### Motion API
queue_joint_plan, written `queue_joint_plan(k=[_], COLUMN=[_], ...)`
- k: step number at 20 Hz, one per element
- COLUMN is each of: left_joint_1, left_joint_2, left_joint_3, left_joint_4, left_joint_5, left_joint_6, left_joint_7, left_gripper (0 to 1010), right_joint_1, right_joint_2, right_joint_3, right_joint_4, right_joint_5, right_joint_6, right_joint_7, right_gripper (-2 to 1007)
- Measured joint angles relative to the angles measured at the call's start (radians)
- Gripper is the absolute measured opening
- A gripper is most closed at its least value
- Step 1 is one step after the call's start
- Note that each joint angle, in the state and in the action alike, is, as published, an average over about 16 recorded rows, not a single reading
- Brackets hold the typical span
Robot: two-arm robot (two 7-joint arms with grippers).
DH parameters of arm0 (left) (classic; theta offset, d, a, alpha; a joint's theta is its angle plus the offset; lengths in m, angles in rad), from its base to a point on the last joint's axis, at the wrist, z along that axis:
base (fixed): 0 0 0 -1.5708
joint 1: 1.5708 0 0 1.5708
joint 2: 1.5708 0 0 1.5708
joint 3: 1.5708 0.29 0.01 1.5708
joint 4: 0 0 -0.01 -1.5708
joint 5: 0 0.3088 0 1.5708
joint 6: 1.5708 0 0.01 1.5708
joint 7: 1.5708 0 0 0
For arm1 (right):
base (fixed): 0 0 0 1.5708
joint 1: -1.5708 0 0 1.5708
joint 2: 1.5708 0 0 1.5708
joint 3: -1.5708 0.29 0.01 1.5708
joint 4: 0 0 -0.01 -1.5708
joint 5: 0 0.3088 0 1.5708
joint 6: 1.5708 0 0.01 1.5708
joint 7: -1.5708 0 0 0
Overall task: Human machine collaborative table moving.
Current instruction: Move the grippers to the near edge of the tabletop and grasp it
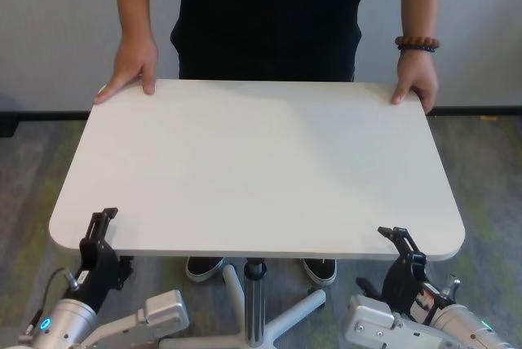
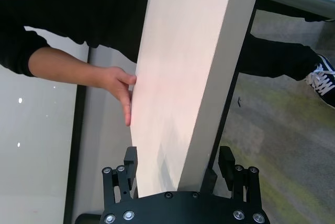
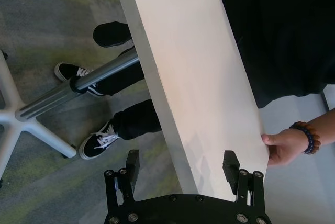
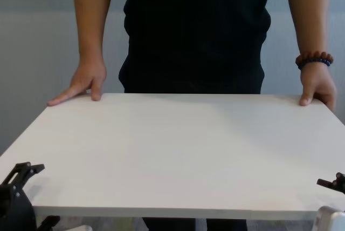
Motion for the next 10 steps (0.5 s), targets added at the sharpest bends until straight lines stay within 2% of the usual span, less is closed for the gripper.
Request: queue_joint_plan(k=[10], left_joint_1=[0.004], left_joint_2=[-0.02], left_joint_3=[-0.029], left_joint_4=[0.003], left_joint_5=[0.006], left_joint_6=[-0.005], left_joint_7=[-0.006], left_gripper=[1003], right_joint_1=[-0.001], right_joint_2=[-0.02], right_joint_3=[0.012], right_joint_4=[0.013], right_joint_5=[-0.026], right_joint_6=[0.0], right_joint_7=[0.014], right_gripper=[1001])
